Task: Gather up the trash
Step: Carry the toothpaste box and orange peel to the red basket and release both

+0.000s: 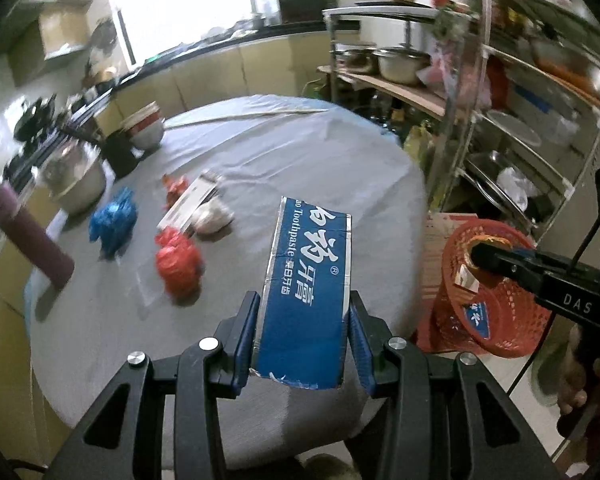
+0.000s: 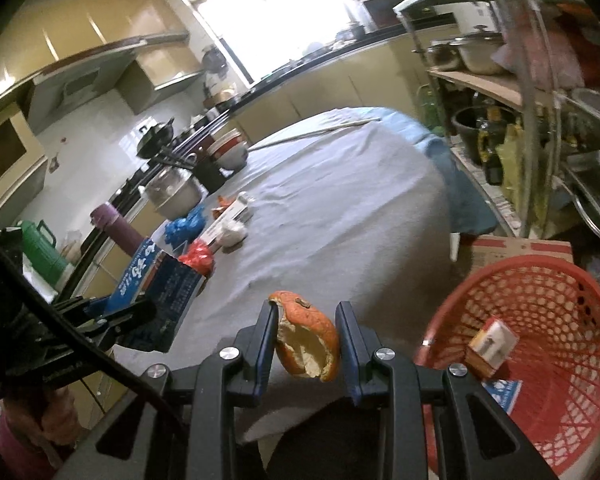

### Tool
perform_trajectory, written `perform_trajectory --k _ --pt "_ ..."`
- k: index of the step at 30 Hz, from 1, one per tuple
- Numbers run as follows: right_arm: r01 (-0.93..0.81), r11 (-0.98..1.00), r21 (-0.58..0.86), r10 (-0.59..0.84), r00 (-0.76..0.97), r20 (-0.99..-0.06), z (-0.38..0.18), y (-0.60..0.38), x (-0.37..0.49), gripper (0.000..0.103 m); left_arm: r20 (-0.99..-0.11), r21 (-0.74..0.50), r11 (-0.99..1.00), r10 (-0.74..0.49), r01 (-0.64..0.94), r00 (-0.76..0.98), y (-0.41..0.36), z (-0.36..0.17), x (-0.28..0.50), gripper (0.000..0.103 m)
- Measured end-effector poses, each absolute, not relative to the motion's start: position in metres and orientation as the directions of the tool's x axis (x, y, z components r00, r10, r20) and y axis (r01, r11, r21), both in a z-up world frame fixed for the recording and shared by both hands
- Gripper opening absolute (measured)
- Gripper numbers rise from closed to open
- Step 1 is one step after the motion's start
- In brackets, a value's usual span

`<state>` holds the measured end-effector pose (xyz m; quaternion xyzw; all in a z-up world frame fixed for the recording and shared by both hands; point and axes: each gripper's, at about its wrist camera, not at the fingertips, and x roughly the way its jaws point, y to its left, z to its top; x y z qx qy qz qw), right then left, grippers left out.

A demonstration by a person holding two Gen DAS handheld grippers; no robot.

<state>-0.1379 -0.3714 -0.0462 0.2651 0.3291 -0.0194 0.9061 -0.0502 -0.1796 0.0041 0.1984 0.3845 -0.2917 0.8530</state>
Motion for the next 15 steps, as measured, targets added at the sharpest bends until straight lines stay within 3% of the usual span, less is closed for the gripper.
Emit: perform_trajectory --k 15 --pt "0.351 0.79 0.503 0.032 0.796 -0.605 -0.055 -0.437 -0.204 0.032 -0.768 0.227 0.593 -0.378 0.773 0.516 -0.272 0.002 -0.097 0.044"
